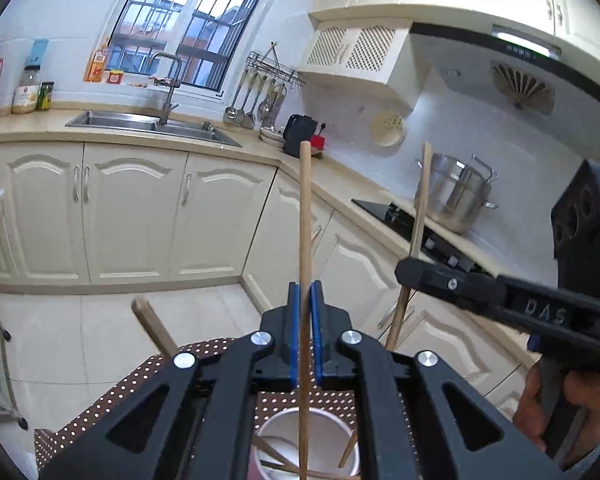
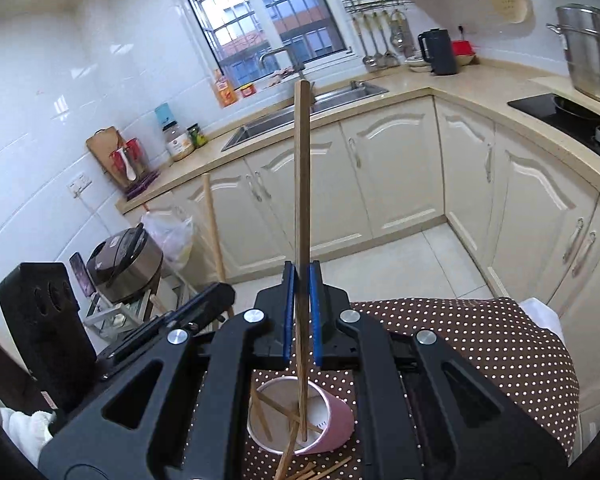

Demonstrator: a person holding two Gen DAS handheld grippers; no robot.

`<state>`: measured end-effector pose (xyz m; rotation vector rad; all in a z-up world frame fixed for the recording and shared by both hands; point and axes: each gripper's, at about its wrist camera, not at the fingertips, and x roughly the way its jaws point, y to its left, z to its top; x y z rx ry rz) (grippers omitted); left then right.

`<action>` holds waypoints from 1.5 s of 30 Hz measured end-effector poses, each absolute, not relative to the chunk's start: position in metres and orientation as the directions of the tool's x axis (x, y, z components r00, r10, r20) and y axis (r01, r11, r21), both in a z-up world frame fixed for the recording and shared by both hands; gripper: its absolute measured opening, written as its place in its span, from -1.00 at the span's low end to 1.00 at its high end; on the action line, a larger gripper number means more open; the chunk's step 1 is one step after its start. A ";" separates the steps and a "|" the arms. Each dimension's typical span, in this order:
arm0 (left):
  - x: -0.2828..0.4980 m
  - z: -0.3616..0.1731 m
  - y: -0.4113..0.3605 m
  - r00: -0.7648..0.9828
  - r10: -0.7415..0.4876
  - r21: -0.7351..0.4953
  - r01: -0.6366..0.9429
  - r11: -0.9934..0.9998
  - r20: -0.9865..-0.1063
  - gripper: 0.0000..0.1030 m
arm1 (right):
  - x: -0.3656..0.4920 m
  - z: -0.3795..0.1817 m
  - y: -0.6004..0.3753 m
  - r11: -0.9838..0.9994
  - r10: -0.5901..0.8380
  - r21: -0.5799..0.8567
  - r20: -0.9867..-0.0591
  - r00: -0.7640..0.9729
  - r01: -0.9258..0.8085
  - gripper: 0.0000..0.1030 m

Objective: Organize utensils
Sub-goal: 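Lift the left tool's chopstick over the pink cup while the right tool carries its chopstick there, then open the left tool to drop its chopstick into the cup while the right tool releases its own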

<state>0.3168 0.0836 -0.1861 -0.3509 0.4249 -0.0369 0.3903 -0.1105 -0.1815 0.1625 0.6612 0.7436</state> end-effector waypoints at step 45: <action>0.218 -0.186 0.076 0.742 -0.061 -0.238 -0.134 0.962 -0.667 -0.06 | 0.316 -0.197 -0.142 0.761 0.623 0.367 -0.643 0.445 -0.535 -0.82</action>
